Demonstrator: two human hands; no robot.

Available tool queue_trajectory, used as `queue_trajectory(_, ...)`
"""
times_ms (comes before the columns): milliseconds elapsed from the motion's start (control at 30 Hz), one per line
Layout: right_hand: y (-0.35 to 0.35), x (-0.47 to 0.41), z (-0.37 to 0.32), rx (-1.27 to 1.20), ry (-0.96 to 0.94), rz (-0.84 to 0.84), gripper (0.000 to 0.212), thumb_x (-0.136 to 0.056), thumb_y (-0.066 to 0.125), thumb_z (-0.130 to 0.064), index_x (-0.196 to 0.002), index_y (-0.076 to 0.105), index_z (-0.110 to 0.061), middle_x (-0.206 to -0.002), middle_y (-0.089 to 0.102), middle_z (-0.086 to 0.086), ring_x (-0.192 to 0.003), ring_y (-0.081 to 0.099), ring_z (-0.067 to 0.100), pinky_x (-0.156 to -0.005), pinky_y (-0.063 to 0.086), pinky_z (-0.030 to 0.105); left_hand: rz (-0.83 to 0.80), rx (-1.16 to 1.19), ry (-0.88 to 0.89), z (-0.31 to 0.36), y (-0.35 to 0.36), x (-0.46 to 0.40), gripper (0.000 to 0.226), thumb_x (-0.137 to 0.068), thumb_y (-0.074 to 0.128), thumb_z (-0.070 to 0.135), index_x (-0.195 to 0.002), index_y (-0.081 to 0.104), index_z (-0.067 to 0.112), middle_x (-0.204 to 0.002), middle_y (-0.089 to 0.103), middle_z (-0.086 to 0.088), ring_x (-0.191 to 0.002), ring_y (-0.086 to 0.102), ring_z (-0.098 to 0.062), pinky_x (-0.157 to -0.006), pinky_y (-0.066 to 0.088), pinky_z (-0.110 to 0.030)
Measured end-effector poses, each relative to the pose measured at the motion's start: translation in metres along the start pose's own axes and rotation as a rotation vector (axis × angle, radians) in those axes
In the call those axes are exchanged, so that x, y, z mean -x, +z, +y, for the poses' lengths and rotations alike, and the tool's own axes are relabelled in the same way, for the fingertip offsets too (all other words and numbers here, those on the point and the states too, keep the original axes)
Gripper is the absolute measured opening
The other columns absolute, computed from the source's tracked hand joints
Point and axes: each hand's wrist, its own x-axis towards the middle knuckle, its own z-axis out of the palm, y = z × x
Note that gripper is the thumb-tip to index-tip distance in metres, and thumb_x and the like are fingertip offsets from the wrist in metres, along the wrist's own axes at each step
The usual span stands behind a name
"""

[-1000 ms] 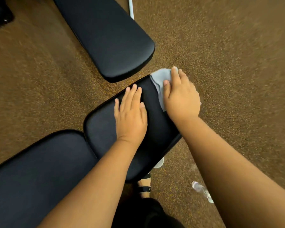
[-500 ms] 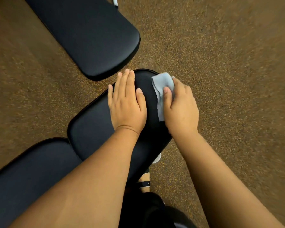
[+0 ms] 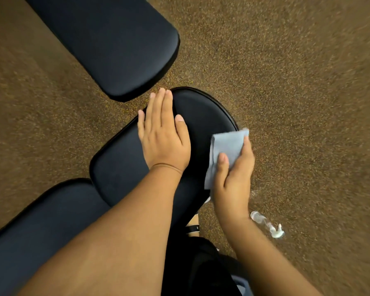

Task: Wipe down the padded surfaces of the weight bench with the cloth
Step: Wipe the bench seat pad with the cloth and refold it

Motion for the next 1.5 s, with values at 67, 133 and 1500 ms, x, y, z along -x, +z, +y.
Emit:
queue_trajectory(67, 0.008, 0.013, 0.003, -0.045, 0.051, -0.012, 0.064, -0.101, 0.042, -0.033, -0.153, 0.013, -0.010, -0.151, 0.024, -0.002, -0.142, 0.022, 0.004, -0.114, 0.020, 0.018, 0.000, -0.005, 0.001, -0.001, 0.000, 0.000, 0.050, -0.098, 0.037, 0.023, -0.148, 0.038, 0.016, -0.155, 0.037, 0.001, -0.146, 0.025, -0.016, -0.121, 0.014, -0.041)
queue_trajectory(133, 0.011, -0.001, -0.003, -0.013, 0.034, 0.046, 0.058, -0.101, 0.040, -0.034, -0.149, 0.024, -0.005, -0.146, 0.033, 0.007, -0.137, 0.032, 0.012, -0.113, 0.026, 0.024, 0.005, -0.007, -0.001, -0.001, 0.000, 0.000, 0.051, -0.097, 0.038, 0.022, -0.147, 0.038, 0.016, -0.155, 0.037, 0.001, -0.146, 0.026, -0.016, -0.121, 0.013, -0.040)
queue_trajectory(1500, 0.023, -0.030, -0.011, -0.081, 0.093, 0.289, 0.043, -0.102, 0.033, -0.033, -0.129, 0.051, -0.006, -0.119, 0.059, 0.007, -0.110, 0.055, 0.022, -0.089, 0.041, 0.026, 0.016, -0.012, 0.015, -0.001, 0.000, 0.001, 0.053, -0.096, 0.038, 0.021, -0.148, 0.037, 0.015, -0.155, 0.036, 0.000, -0.146, 0.025, -0.018, -0.120, 0.013, -0.040)
